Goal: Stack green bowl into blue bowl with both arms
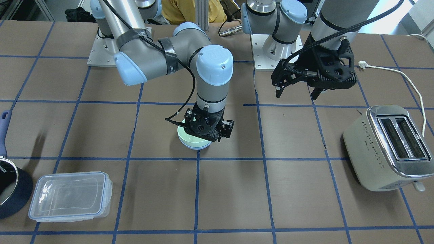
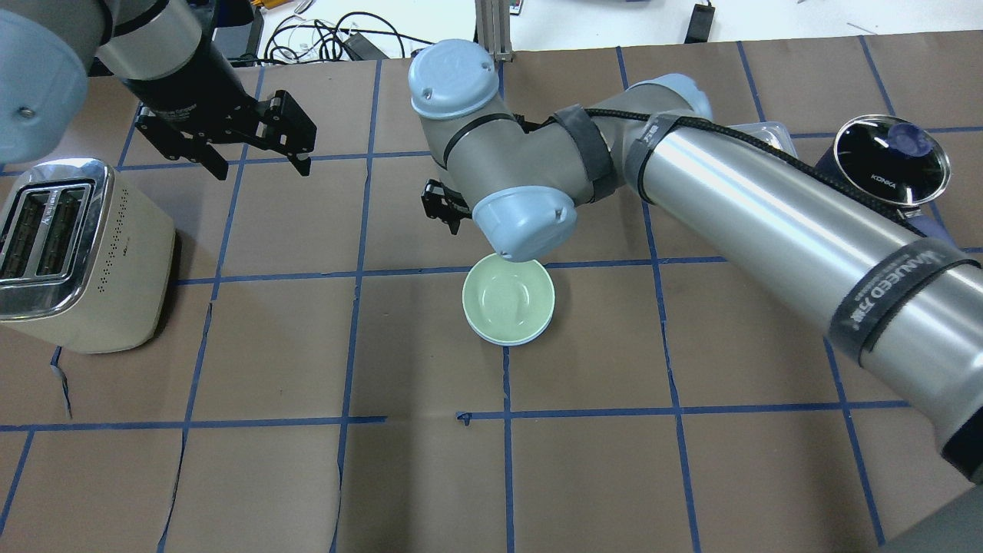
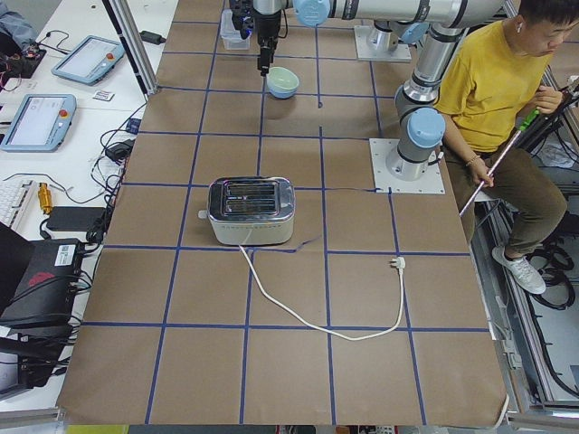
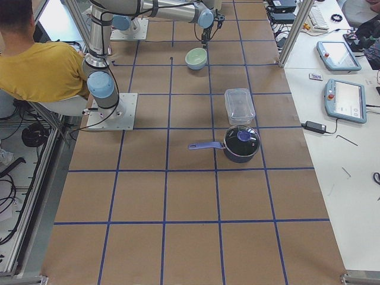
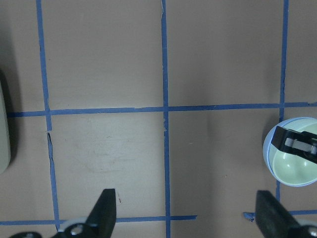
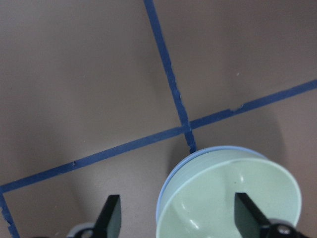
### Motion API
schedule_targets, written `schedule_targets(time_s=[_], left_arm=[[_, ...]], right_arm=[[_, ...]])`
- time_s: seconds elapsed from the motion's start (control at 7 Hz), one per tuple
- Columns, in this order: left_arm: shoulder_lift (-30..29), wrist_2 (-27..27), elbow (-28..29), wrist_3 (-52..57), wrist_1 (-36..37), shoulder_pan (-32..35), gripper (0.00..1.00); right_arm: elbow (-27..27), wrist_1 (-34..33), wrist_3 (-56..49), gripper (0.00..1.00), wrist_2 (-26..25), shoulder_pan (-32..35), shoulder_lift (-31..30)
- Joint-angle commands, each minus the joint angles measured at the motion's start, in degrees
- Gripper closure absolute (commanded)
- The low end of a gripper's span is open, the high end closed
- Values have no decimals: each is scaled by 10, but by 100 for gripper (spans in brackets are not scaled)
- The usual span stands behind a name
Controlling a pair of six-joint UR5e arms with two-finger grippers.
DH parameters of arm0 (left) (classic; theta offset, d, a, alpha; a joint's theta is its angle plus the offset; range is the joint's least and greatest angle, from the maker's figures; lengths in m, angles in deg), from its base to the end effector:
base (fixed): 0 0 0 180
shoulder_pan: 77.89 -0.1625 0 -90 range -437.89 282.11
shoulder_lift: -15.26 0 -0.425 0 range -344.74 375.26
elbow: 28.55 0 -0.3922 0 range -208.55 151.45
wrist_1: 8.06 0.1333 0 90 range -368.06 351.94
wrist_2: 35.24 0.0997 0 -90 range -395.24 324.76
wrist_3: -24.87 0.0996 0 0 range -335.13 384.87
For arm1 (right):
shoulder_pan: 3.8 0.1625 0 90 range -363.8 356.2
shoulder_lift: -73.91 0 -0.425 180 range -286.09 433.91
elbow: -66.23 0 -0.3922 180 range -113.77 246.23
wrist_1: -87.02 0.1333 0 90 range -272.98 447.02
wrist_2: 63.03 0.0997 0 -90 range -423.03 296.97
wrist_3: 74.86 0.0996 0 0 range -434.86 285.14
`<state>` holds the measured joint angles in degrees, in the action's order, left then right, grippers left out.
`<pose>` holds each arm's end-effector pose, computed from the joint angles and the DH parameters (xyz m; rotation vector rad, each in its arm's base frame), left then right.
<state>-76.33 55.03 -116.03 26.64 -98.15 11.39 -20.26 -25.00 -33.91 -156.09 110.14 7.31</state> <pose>-0.1265 -0.5067 0.4956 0.0287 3.1363 -0.0228 0.3770 -0.5338 0.3234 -0.4622 -3.0806 0.0935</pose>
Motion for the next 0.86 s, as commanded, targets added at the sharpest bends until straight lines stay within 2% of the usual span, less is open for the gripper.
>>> schedule_targets(time_s=[0.0, 0.14, 0.43, 0.71], left_arm=[[3, 0, -2, 0, 0, 0, 0], [4, 0, -5, 0, 0, 0, 0], [4, 0, -7, 0, 2, 0, 0], [5, 2, -6, -8, 0, 1, 0]], right_arm=[[15, 81, -106, 0, -1, -90, -53], [15, 103, -182, 0, 5, -126, -72], [11, 183, -269, 0, 4, -166, -125], [-22, 228, -352, 0, 5, -213, -192]])
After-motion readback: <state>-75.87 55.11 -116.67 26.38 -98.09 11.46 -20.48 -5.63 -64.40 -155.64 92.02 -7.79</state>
